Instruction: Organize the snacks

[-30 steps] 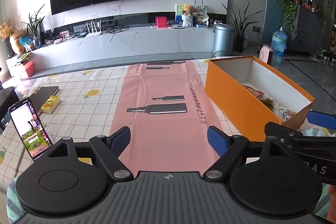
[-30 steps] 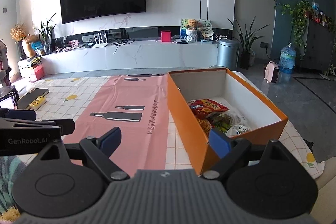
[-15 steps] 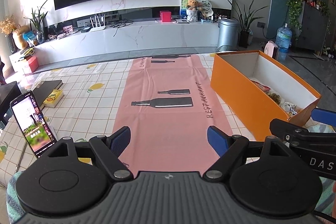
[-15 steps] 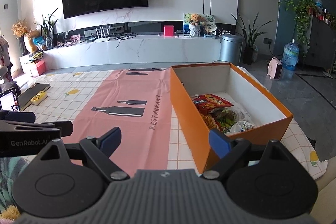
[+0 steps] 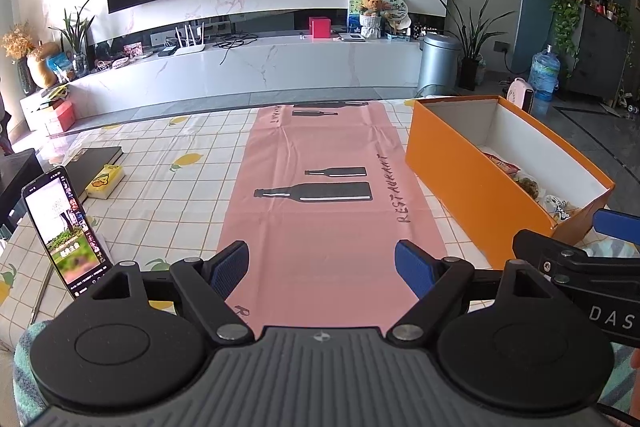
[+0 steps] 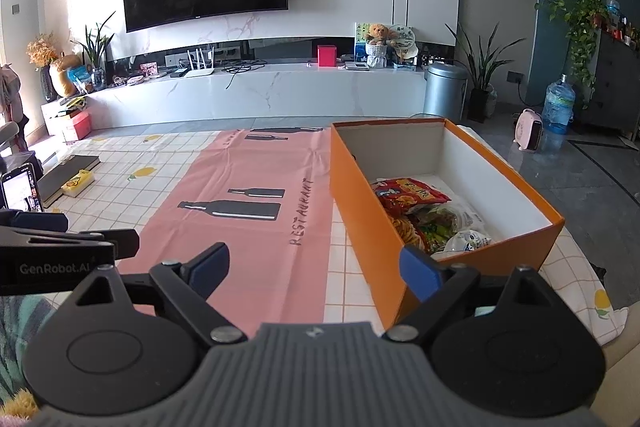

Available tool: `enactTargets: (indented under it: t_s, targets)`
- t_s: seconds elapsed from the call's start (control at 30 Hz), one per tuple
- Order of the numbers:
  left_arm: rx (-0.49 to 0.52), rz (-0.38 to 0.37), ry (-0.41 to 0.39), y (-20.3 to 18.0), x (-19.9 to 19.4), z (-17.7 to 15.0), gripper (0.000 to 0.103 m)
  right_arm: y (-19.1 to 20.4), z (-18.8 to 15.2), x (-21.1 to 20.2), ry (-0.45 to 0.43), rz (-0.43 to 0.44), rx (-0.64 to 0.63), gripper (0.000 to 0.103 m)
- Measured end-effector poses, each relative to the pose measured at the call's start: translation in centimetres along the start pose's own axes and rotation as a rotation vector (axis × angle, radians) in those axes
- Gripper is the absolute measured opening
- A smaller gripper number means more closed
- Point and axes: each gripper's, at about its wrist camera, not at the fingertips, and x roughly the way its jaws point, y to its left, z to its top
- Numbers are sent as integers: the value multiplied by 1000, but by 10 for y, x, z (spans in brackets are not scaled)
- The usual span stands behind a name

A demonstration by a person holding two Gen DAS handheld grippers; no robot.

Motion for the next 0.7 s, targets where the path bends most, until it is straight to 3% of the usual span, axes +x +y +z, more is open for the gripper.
enactTargets:
  t_s: [0.7]
  targets:
    - [-15,4,-1,4,-2,-1,97,1,0,2,0,5,-3,91]
